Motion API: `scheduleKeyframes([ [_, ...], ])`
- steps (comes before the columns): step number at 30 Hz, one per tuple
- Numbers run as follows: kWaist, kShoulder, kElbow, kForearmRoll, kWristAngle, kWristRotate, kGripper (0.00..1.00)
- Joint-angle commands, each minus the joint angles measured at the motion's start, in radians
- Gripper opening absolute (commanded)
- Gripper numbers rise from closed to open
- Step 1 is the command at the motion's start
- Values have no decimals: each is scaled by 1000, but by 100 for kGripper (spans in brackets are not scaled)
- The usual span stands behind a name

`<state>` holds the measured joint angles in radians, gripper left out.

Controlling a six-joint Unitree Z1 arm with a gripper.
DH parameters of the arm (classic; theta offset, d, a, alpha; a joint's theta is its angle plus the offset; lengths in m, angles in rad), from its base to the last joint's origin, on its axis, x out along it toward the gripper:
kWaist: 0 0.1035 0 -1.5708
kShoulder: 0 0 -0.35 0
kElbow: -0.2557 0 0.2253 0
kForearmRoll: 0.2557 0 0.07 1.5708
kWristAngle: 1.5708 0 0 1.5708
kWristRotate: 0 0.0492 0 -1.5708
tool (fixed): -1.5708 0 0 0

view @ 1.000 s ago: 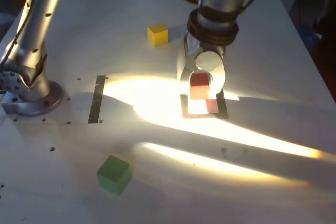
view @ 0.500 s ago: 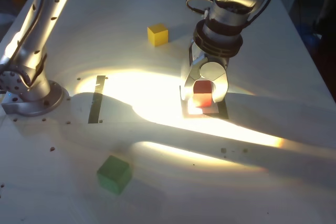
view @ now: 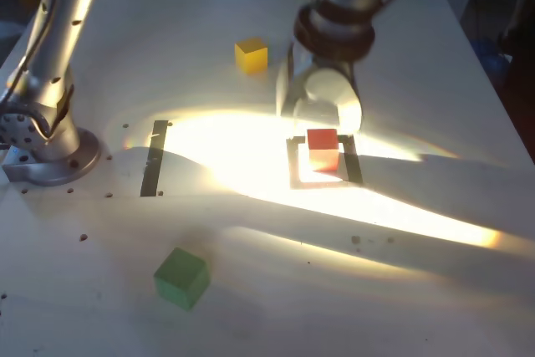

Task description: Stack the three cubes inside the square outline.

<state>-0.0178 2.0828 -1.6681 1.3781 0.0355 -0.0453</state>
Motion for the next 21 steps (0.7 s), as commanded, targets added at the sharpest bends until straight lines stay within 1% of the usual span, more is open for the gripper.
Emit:
scheduleKeyframes([
  [1,51,-48,1,20,8,15,98],
  [4,154,-93,0,48,17,51,99],
  [5,207,-105,-5,60,22,71,99],
  [8,327,-114,-21,81,33,121,99],
  [12,457,-110,-35,102,64,177,99],
  [17,548,-79,-33,112,108,227,99],
  [21,597,-32,-31,107,114,288,99],
])
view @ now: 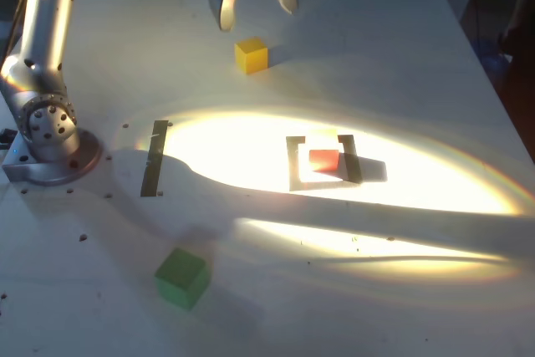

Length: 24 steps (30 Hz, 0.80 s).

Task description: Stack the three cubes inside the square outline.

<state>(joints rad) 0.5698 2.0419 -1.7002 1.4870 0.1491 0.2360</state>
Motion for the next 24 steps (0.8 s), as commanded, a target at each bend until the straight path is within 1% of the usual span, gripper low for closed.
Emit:
scheduleKeyframes([
  [1,20,21,2,-4,-1,24,99],
  [4,43,57,2,-15,-5,67,99],
  [8,50,89,17,-45,-10,85,99],
  [15,50,117,88,-142,-16,89,100],
  [18,51,121,107,-171,-20,89,99],
  [20,51,121,107,-172,-17,89,95],
  [21,52,122,105,-168,-14,89,91],
  [24,54,124,99,-162,-7,89,74],
])
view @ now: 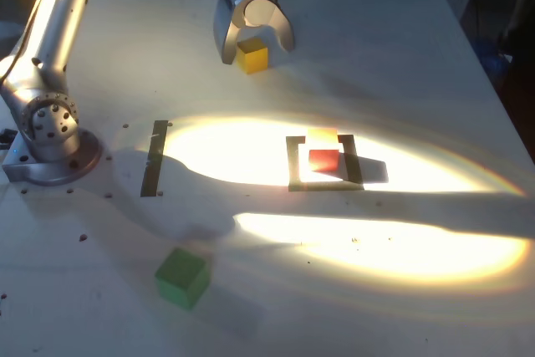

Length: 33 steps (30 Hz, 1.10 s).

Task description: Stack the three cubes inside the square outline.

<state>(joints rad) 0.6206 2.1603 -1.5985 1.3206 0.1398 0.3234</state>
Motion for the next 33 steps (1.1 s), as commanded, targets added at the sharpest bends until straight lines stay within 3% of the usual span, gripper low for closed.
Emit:
scheduleKeyframes([
  [1,4,8,-2,2,4,2,67],
  [4,5,12,2,-13,4,2,56],
  [11,5,18,3,-32,6,3,39],
  [28,7,22,-22,-11,2,27,20],
  [33,-20,0,-42,33,-2,29,17],
])
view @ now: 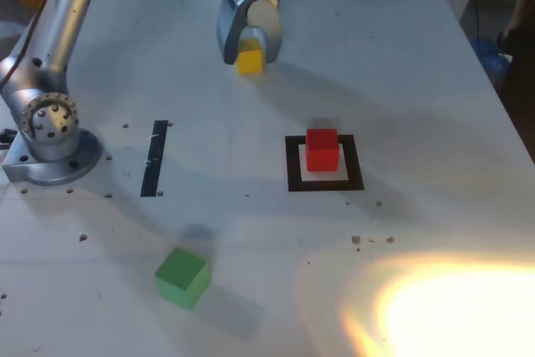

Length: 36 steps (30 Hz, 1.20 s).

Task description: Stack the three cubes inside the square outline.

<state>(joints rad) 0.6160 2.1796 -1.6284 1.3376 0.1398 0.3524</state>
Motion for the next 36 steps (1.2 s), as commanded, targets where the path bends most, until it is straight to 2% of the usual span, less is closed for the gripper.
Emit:
scheduleKeyframes([
  [1,-32,-30,-21,31,-3,-4,17],
  [4,-109,-75,-52,71,-12,-24,17],
  [9,-303,-153,-102,106,-53,-104,17],
  [15,-520,-164,-146,143,-81,-245,17],
  [19,-619,-152,-151,145,-96,-323,17],
  [25,-679,-119,-148,131,-108,-368,17],
  [36,-684,-75,-144,87,-100,-370,18],
])
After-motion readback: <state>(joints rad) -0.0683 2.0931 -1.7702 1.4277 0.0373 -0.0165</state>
